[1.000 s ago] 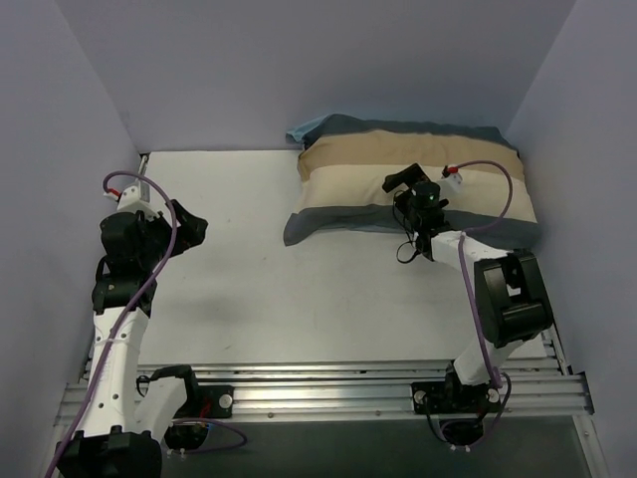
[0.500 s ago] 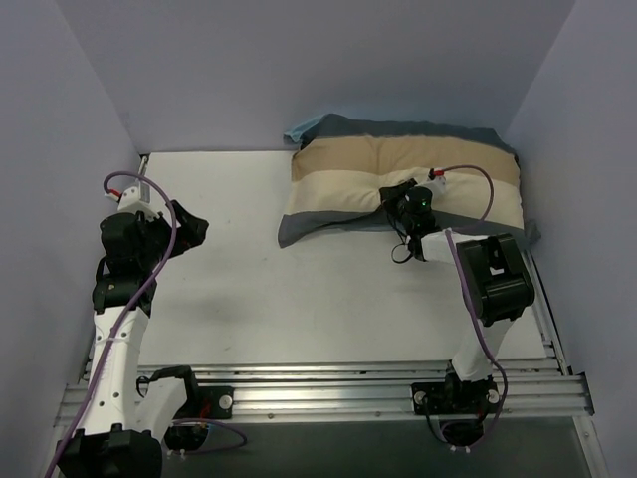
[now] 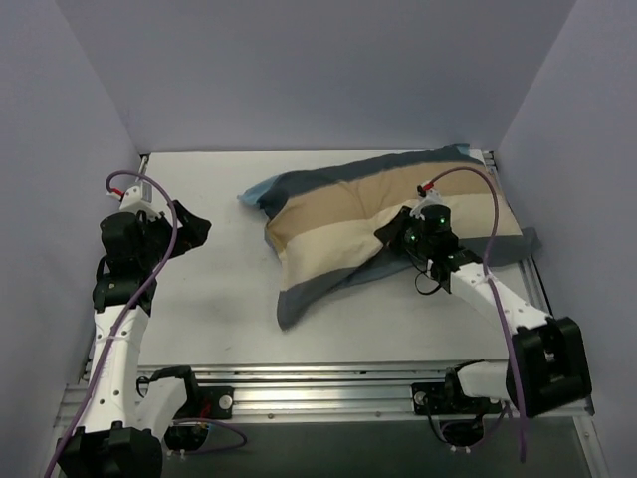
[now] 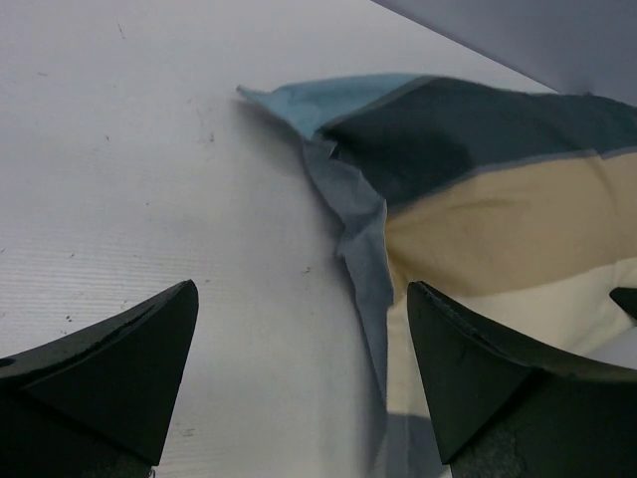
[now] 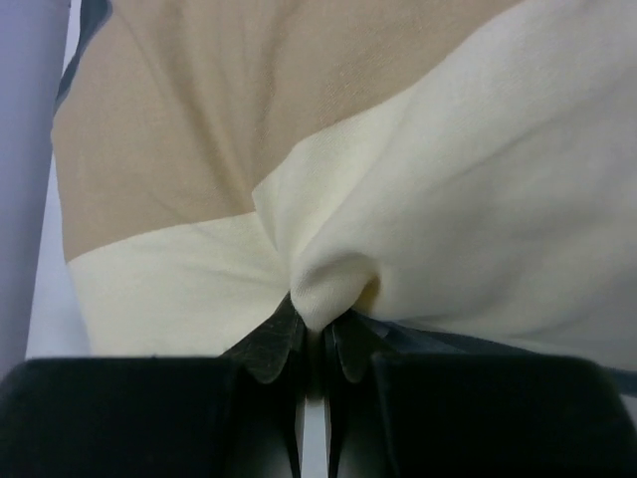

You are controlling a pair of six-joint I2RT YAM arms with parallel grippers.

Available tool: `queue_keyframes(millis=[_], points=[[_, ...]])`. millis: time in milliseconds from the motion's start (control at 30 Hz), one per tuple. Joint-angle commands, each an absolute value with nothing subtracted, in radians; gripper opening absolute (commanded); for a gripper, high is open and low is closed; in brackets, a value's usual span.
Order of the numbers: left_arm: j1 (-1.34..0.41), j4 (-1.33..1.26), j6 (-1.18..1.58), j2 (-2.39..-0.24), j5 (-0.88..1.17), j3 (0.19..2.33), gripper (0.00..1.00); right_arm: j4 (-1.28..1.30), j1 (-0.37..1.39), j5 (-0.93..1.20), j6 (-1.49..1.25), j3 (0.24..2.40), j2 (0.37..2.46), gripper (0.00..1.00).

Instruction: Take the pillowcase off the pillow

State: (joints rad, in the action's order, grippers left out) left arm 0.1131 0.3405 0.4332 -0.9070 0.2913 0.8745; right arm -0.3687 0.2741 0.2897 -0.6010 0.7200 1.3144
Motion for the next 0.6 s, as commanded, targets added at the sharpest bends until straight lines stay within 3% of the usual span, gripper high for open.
queue_keyframes(millis=[0,33,67,167,200,233,267,400,567], points=[[0.118,0.284,0.422,-0.911,0.34,0.885,0.94,-0.007,0.279,0.216,-0.46,0.745,1.122,0.0],[0.118,0.281,0.422,-0.91,0.351,0.885,0.95,0.05,0.279,0.181,-0.46,0.755,1.086,0.02],[0.107,0.27,0.422,-0.908,0.356,0.885,0.95,0.081,0.275,0.155,-0.462,0.759,1.024,0.14],[0.034,0.287,0.402,-0.916,0.339,0.9,0.95,0.164,0.273,0.081,-0.477,0.776,0.932,0.36],[0.011,0.299,0.388,-0.936,0.325,0.913,0.94,0.19,0.27,0.063,-0.486,0.782,0.916,0.5],[-0.044,0.314,0.385,-0.949,0.293,0.945,0.95,0.204,0.268,0.022,-0.504,0.787,0.902,0.56],[-0.082,0.34,0.382,-0.966,0.279,0.963,0.94,0.213,0.265,0.003,-0.512,0.795,0.882,0.69],[-0.288,0.336,0.431,-1.084,0.212,1.023,0.97,0.218,0.247,-0.081,-0.554,0.784,0.879,0.85],[-0.488,0.282,0.428,-1.27,0.048,1.115,0.98,0.106,0.227,-0.016,-0.601,0.709,0.937,0.9]])
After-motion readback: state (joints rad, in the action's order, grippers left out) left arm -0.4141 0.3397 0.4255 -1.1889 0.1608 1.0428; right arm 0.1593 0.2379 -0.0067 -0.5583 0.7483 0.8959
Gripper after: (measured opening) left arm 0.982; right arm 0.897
